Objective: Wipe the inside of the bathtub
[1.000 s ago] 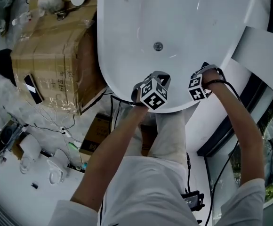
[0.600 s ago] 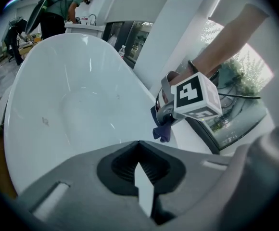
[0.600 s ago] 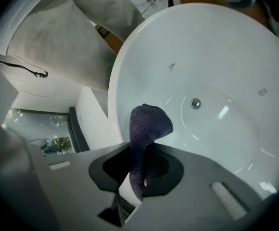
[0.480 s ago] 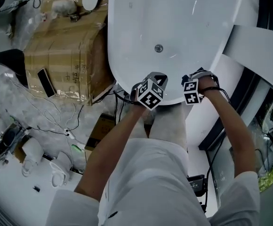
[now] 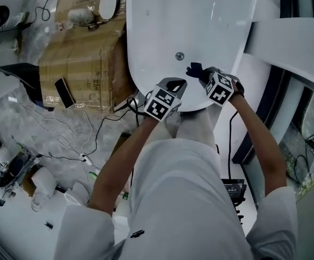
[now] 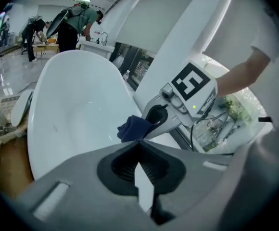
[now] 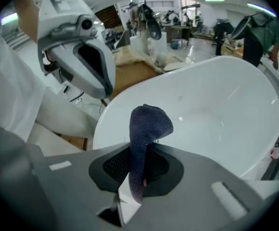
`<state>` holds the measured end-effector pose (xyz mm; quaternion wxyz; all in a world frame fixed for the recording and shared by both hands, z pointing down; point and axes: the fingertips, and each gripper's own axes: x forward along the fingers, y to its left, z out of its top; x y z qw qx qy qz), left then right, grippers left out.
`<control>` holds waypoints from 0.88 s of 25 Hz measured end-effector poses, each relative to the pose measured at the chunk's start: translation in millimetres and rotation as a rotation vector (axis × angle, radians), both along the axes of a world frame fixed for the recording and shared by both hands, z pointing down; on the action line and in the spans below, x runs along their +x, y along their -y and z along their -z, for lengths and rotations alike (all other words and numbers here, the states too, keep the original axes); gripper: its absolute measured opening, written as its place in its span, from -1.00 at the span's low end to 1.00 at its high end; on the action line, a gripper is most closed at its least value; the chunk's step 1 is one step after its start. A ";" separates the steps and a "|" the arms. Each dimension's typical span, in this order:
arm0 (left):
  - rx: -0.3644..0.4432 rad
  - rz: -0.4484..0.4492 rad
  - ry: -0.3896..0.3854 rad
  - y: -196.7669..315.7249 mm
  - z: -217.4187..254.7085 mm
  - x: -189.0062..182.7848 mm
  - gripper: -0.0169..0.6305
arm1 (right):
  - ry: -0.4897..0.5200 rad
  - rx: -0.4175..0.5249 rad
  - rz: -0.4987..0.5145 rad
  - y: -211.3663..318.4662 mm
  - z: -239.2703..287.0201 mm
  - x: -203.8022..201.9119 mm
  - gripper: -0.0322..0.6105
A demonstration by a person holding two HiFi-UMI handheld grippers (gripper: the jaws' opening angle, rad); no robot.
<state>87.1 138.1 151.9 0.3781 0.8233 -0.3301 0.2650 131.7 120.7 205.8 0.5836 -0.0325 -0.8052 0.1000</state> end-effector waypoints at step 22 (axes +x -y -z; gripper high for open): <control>0.297 0.044 -0.032 4.3 235.9 4.4 -0.96 | 0.577 0.235 -0.600 18.9 271.7 -8.6 -0.75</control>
